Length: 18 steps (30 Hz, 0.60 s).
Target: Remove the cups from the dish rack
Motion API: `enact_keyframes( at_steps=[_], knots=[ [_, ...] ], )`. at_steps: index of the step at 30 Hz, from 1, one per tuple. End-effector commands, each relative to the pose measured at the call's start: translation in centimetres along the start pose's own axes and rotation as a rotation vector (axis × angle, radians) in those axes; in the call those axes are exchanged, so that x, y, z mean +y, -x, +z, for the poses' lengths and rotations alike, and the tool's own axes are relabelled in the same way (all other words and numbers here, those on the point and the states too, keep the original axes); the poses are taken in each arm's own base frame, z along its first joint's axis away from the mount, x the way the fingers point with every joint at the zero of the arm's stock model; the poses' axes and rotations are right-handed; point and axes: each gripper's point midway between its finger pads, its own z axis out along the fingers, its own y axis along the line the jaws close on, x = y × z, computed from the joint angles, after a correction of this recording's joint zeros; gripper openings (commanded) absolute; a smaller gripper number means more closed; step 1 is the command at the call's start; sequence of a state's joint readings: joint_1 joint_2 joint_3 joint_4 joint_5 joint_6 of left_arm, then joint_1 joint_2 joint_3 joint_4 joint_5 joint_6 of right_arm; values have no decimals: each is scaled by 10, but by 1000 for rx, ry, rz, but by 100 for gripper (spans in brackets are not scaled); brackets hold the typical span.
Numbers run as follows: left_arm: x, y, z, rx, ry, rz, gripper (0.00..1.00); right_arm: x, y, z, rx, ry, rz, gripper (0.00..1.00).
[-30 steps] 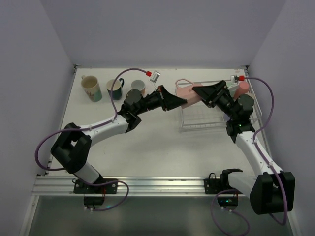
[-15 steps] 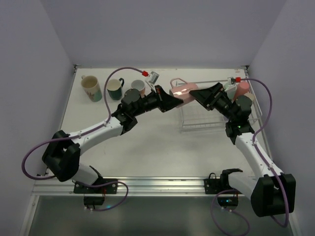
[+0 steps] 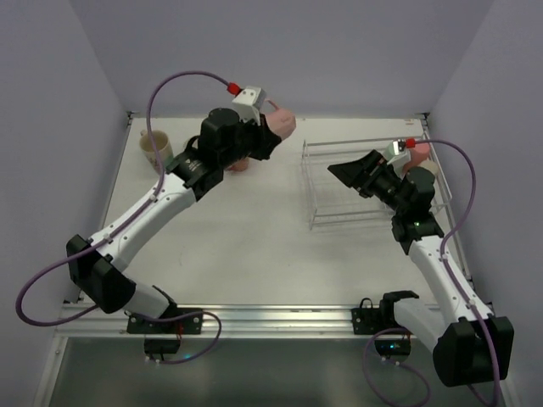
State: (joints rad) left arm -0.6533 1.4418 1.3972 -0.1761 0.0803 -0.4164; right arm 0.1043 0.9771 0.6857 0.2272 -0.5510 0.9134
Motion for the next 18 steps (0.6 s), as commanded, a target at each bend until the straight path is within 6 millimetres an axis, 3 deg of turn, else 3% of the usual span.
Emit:
enact_keyframes(
  at_steps=[1,4,5,6,7,11,12,14,18],
  knots=[
    [29,43,-5,-5,183,191,0,8,13,-7,-38,-17,-110,99],
    [50,37,8,96,277,247,0,7,11,-13,-36,-39,-140,99],
    [57,31,9,141,304,257,0,7,11,-15,-37,-45,-166,99],
    [66,16,23,200,321,269,0,5,9,-18,-27,-59,-168,99],
    [65,26,27,191,328,282,0,7,9,-22,-30,-56,-200,99],
    [77,1,50,317,346,310,0,5,4,-33,-15,-84,-254,99],
    [84,-13,61,361,351,312,0,2,1,-36,-5,-102,-254,99],
    [83,-12,68,367,349,315,0,1,1,-42,-24,-116,-275,99],
    [95,-36,88,439,363,322,0,1,-7,-47,-24,-99,-275,99]
  ],
)
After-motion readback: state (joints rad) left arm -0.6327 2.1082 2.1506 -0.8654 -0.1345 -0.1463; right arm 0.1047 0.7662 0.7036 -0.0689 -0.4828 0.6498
